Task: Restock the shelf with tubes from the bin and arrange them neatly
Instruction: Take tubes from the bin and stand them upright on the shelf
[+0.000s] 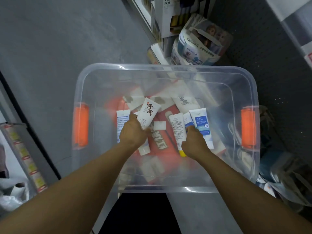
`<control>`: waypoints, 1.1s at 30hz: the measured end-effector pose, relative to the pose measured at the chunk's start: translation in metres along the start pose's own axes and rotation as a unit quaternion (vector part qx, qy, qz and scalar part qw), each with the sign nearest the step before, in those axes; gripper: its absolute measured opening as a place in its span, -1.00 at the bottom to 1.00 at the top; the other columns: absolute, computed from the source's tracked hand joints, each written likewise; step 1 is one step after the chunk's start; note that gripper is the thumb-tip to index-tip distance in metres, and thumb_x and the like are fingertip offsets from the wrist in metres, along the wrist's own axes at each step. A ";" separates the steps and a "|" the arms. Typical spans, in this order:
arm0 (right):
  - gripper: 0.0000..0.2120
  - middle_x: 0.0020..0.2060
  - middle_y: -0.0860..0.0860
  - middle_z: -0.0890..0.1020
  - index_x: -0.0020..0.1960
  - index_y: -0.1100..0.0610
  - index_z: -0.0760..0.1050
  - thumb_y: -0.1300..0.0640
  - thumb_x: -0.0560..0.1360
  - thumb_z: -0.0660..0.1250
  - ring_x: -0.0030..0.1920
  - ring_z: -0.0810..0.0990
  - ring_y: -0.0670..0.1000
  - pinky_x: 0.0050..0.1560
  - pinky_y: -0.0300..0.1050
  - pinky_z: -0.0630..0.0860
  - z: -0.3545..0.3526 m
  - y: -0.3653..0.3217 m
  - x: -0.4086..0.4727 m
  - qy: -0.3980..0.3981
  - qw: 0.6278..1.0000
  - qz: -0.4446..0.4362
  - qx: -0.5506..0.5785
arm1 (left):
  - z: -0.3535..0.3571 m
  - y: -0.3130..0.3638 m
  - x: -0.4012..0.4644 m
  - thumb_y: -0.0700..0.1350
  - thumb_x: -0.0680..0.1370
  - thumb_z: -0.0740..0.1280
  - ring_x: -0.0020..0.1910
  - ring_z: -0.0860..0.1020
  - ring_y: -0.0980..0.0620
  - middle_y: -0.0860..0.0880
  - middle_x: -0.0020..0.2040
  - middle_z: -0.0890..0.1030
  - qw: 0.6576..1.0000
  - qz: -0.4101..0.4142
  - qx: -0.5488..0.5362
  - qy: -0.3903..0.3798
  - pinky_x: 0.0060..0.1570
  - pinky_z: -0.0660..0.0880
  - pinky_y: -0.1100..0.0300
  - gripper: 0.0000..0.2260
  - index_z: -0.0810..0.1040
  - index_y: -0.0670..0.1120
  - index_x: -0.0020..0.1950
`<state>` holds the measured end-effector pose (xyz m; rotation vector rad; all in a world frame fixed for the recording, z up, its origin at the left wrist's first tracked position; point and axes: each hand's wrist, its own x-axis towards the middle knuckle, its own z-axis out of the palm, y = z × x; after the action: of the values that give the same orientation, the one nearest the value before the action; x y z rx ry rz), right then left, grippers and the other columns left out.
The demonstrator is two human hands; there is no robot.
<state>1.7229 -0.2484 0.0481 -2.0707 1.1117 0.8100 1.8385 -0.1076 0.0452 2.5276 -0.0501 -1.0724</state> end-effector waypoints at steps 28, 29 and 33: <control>-0.40 0.24 0.19 0.42 0.34 0.26 0.18 0.17 0.43 0.40 0.21 0.47 0.18 0.05 -0.05 0.44 0.013 -0.022 0.005 -0.071 0.996 0.010 -0.059 | -0.032 -0.021 -0.018 -0.10 0.56 0.27 0.12 0.53 -0.14 -0.11 0.25 0.48 0.994 0.006 -0.089 -0.061 0.01 0.56 0.00 -0.66 0.21 -0.07 0.26; -0.43 0.21 0.18 0.45 0.34 0.25 0.17 0.19 0.45 0.37 0.17 0.48 0.17 -0.02 -0.08 0.42 0.007 -0.022 0.002 -0.062 0.998 0.008 -0.029 | -0.035 -0.018 -0.020 -0.11 0.57 0.26 0.09 0.54 -0.12 -0.10 0.23 0.47 0.993 0.006 -0.104 -0.062 -0.06 0.58 0.07 -0.66 0.21 -0.07 0.27; -0.53 -0.03 0.09 0.47 0.27 0.17 0.21 0.22 0.45 0.35 -0.11 0.46 0.09 -0.25 -0.13 0.39 -0.014 -0.024 -0.019 -0.009 0.992 0.001 0.127 | -0.048 -0.002 -0.035 -0.14 0.57 0.23 0.05 0.49 -0.07 -0.08 0.22 0.48 0.986 0.024 -0.152 -0.062 -0.09 0.50 0.16 -0.62 0.26 -0.06 0.37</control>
<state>1.7374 -0.2395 0.0769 -1.8487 1.1437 0.6496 1.8473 -0.0827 0.0987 2.1771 0.0167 -1.1237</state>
